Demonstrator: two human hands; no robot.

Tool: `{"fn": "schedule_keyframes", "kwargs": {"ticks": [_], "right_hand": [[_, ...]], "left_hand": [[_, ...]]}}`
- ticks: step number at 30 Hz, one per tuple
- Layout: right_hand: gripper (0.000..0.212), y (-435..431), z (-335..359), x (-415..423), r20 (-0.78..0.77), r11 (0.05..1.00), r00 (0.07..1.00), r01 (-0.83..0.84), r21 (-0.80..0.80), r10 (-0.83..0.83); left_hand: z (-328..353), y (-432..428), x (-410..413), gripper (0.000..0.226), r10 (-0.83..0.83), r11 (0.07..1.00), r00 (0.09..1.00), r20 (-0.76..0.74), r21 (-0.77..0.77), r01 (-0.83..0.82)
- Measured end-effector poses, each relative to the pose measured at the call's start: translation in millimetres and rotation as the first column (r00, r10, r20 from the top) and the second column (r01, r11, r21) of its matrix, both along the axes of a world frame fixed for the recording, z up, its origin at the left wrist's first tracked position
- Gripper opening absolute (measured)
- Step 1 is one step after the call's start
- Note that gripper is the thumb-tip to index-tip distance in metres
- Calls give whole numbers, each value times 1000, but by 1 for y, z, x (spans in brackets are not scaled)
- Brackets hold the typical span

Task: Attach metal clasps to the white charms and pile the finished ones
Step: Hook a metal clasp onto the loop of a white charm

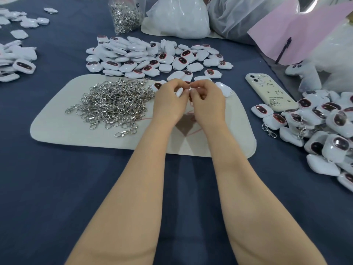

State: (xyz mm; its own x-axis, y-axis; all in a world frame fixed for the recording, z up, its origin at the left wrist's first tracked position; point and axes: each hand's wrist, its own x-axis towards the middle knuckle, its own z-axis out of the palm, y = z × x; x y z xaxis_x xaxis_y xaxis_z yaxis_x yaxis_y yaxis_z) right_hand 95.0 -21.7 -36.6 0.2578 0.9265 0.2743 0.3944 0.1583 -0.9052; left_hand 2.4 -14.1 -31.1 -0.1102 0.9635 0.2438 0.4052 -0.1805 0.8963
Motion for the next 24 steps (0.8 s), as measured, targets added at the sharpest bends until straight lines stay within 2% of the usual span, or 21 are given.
{"fn": "schedule_keyframes", "kwargs": {"ticks": [3, 6, 10, 13, 24], "right_hand": [[16, 1, -2, 0, 37, 1000, 999, 19, 21, -20], [14, 1, -2, -1, 39, 1000, 999, 20, 24, -21], [14, 1, 0, -3, -80, 999, 996, -44, 8, 44], [17, 0, 0, -5, -89, 992, 989, -123, -37, 119], [15, -2, 2, -4, -138, 991, 986, -103, -84, 91]], "left_hand": [[-2, 0, 1, 17, 6, 999, 996, -91, 44, -2], [-3, 0, 3, 15, 13, 999, 994, -110, 54, -7], [0, -1, 2, 6, 42, 999, 998, 42, 12, -43], [4, -2, 0, 5, 46, 998, 982, 184, -50, -38], [3, -2, 1, 12, 61, 993, 966, 253, -116, -32]]}}
